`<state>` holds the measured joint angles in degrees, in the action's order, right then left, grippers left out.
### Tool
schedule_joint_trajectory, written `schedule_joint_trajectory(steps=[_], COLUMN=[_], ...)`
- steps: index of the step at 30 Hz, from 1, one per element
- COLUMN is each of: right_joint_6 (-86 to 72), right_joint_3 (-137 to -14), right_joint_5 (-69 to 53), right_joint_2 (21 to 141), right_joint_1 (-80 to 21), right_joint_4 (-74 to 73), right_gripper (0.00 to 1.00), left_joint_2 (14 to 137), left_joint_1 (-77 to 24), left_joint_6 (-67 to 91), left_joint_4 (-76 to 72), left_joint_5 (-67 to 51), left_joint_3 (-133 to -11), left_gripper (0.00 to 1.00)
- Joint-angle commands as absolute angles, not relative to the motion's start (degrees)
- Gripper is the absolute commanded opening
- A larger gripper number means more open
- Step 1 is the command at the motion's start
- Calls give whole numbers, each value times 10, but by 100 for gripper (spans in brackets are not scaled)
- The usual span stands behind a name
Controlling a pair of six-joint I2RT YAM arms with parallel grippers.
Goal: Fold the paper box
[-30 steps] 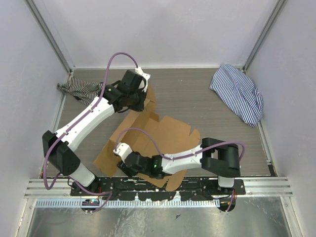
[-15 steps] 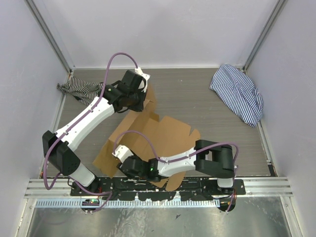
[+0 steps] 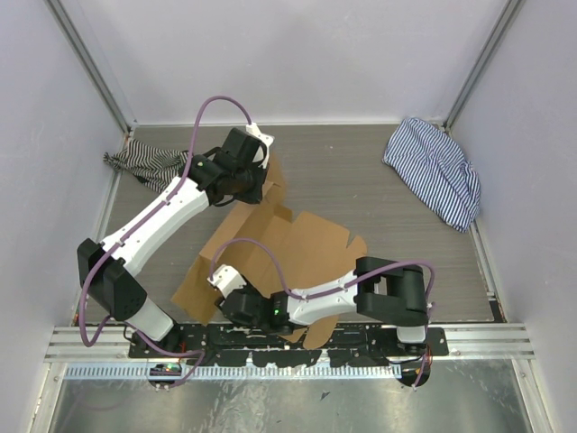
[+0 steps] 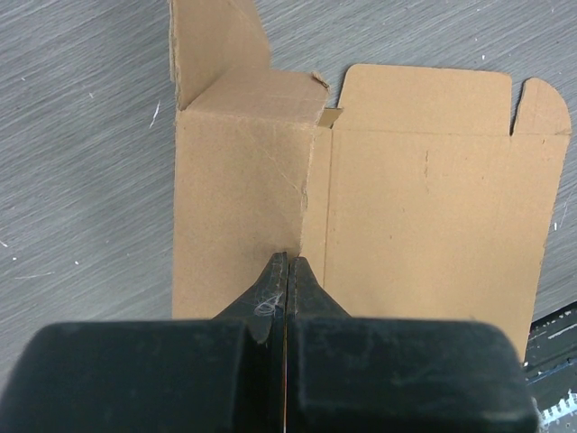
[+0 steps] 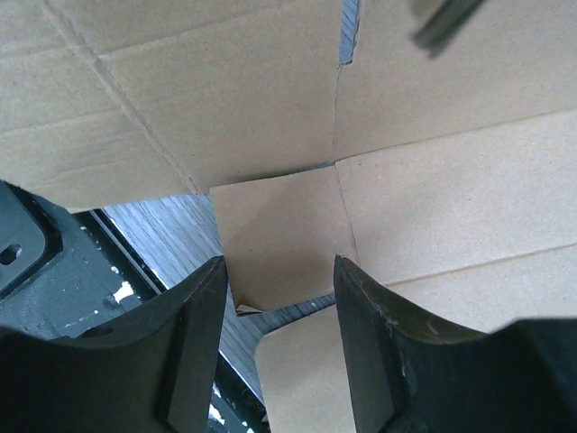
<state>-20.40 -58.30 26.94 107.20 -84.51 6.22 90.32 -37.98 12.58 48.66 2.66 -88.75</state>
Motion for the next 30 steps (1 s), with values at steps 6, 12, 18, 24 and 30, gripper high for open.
schedule_joint_trajectory(steps=[6, 12, 18, 24, 30], right_joint_6=[-230, -238, -243, -243, -256], right_joint_3=[-588, -590, -584, -586, -586], right_joint_5=[316, 305, 283, 245, 206], right_joint_2=[1022, 999, 986, 1001, 1032], right_joint_1=[-810, -780, -755, -746, -742], right_joint_4=[22, -2, -5, -3, 7], right_gripper=[55, 55, 55, 54, 54], left_joint_2=[885, 881, 880, 880, 878], left_joint_1=[-381, -380, -381, -380, -380], left_joint_6=[131, 130, 131, 132, 132], left_joint_4=[512, 514, 515, 514, 517], left_joint_5=[15, 15, 13, 9, 8], left_joint_3=[-890, -889, -889, -888, -888], left_gripper=[0, 0, 0, 0, 0])
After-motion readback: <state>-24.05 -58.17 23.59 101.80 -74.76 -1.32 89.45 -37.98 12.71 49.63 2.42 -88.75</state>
